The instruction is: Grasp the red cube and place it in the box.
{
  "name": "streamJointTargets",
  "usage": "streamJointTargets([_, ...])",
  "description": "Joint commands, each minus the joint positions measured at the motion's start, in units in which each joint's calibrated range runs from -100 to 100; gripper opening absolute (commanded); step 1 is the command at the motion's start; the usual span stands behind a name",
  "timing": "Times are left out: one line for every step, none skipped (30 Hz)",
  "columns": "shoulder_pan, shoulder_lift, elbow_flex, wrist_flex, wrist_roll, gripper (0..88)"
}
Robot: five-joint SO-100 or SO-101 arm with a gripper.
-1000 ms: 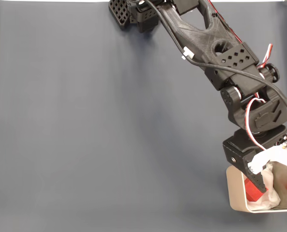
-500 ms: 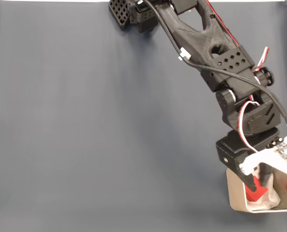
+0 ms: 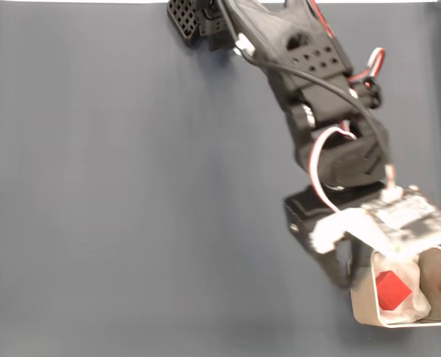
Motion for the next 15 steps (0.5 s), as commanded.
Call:
streamJointTargets([3.44,-8.64,3.15,-0.94,-0.59,0.0])
streamJointTargets([4.36,-10.11,4.97,-0.94,-0.49,0.0])
streamJointTargets([5.21,-11.59,6.80,-0.94,-0.39,0.0])
streamJointTargets([6.21,-12.97,8.53,-1.10,-0.34,0.0])
streamJointTargets([7.06,-14.45,10.45,-1.10,-0.34,0.0])
streamJointTargets([7.91,-16.09,12.55,-1.10,-0.29,0.0])
streamJointTargets([8.76,-17.83,14.74,-1.10,-0.24,0.0])
streamJointTargets([9.54,-19.65,17.02,-1.10,-0.24,0.0])
streamJointTargets([10.82,-22.94,21.30,-1.10,-0.20,0.0])
streamJointTargets([11.46,-24.59,23.40,-1.10,-0.24,0.0])
streamJointTargets([12.10,-26.49,25.87,-1.10,-0.24,0.0])
streamJointTargets([12.67,-28.23,28.06,-1.10,-0.24,0.0])
streamJointTargets([13.17,-29.87,30.16,-1.10,-0.24,0.0])
streamJointTargets([13.66,-31.78,32.44,-1.10,-0.20,0.0])
streamJointTargets([14.02,-33.42,34.35,-1.10,-0.20,0.0])
